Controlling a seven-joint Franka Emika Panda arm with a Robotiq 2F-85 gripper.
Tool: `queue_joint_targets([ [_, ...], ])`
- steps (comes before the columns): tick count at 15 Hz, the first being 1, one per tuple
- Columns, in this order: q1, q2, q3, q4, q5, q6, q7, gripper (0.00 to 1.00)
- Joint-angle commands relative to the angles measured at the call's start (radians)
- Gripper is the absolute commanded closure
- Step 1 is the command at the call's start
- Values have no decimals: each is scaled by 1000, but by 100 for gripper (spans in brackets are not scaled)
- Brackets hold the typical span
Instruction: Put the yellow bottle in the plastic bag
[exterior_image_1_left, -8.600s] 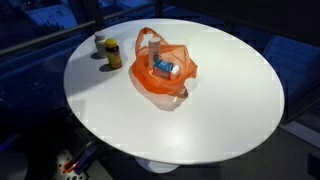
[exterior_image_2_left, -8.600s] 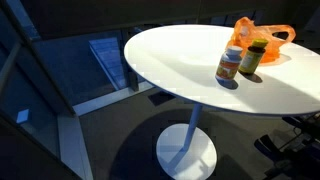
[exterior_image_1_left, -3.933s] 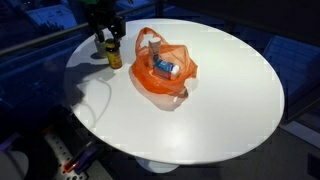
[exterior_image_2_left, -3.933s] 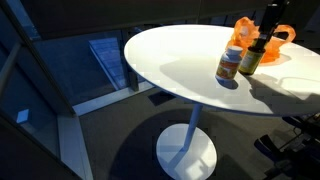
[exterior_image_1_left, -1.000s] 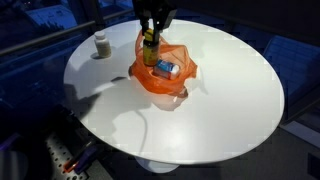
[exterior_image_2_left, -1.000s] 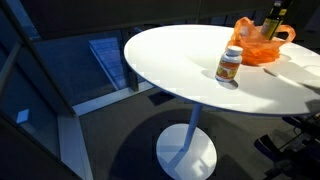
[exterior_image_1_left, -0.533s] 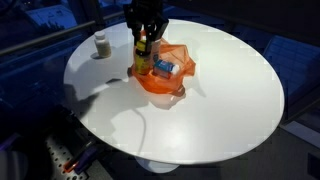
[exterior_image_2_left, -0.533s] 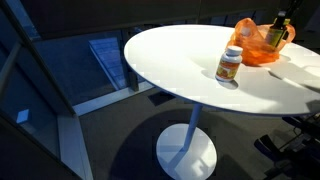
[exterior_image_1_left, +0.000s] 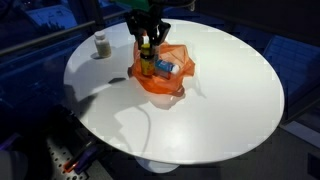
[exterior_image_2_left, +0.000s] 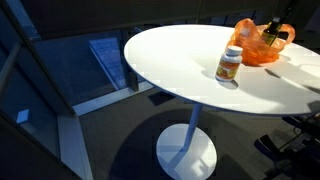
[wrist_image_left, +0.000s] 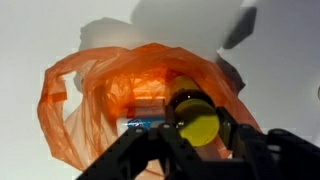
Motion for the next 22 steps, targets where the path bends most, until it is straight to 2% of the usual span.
queue_joint_targets([
  [1,2,-6,-1,-19,24,22,-50,81],
  [3,2,-7,-1,-27,29,20,-66,81],
  [4,3,-8,-1,-29,33,18,-72,77],
  [5,3,-11,-1,-30,37,11,-79,31],
  [6,5,-16,-1,-27,47,-3,-88,30],
  [10,18,-59,5,-13,82,-64,-110,1],
  [13,38,-111,11,-7,109,-141,-125,0],
  [18,86,-184,31,16,132,-349,-83,0],
  [22,114,-204,61,19,133,-401,-39,0],
])
